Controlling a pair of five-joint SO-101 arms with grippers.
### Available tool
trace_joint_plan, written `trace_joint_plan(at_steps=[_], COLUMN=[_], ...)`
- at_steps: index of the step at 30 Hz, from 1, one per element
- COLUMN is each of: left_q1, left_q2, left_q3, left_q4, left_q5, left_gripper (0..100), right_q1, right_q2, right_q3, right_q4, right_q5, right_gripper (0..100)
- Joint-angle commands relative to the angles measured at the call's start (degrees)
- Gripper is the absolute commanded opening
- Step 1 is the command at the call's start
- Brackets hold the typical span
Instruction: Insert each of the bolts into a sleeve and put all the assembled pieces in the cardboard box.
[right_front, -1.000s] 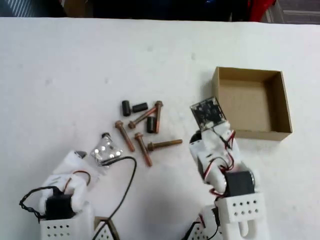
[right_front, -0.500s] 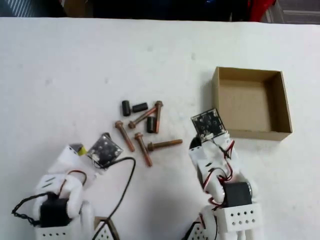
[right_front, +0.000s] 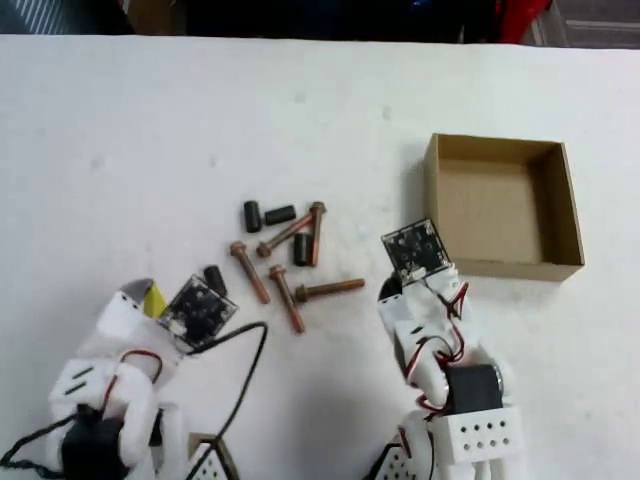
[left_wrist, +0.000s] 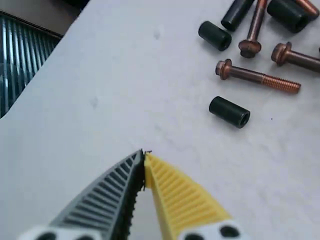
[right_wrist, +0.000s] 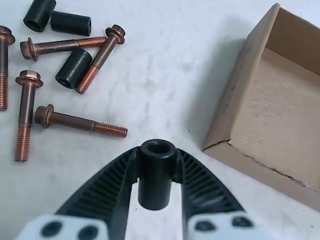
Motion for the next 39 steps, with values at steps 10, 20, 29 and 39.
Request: trace_joint_plan(at_steps=[10, 20, 29, 39], left_q1=[-0.31, 5.93, 15.34, 16.92], left_q2=[31.69, 58.15, 77.41, 97.36], left_q3=[-23.38, -32.53, -40.70, -49.41], left_q4=[-3.52, -3.96, -4.22, -4.31], left_q5=[4.75, 18.55, 41.76, 67.96], left_gripper=[2, 2, 3, 13], right_q1=[0.31, 0.31, 0.31, 0.40], right_q2=[-0.75, -0.75, -0.75, -0.84], right_q3=[0.00, 0.00, 0.00, 0.62], right_q4=[-1.45, -1.45, -1.45, -1.45], right_q5=[0.35, 0.35, 0.35, 0.53], right_gripper=[1.7, 1.7, 1.7, 1.7])
